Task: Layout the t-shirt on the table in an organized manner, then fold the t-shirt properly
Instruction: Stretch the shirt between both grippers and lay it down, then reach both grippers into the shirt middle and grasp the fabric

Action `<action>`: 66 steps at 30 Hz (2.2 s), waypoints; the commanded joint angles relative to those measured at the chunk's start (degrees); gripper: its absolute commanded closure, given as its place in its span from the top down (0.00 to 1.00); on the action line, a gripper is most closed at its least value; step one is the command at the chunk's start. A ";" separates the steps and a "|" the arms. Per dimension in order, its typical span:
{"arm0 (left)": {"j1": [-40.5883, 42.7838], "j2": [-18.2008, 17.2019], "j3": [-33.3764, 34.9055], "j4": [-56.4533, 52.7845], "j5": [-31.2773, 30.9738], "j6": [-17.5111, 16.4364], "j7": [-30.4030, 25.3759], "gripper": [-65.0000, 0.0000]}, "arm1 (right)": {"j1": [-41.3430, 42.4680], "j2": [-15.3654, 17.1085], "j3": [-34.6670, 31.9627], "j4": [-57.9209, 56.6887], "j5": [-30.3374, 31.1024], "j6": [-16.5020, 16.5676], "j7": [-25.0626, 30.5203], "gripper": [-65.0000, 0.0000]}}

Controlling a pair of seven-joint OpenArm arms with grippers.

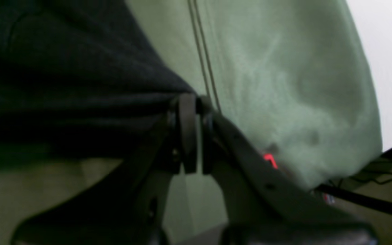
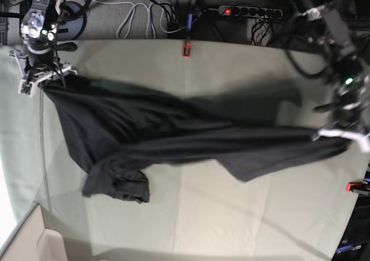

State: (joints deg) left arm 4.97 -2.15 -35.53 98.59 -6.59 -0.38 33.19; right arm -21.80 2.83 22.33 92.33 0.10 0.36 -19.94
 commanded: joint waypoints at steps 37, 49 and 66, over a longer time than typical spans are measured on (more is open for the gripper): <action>1.31 -1.85 -14.98 -6.59 -0.05 0.07 -0.71 0.00 | -3.38 -0.41 -0.13 8.72 -0.14 0.03 1.26 0.53; 1.40 -0.62 -14.98 -7.55 -0.05 0.07 -0.71 0.00 | 16.31 1.52 -22.46 -1.48 -0.32 0.03 -10.08 0.54; 2.02 -0.62 -14.98 -8.34 -0.05 0.07 -0.79 0.00 | 30.81 -2.00 -30.99 -26.36 -0.23 0.03 -7.44 0.49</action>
State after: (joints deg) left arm 7.46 -1.91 -50.43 89.32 -6.66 -0.40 33.78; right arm 8.03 0.97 -8.78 65.19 -0.12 0.23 -28.16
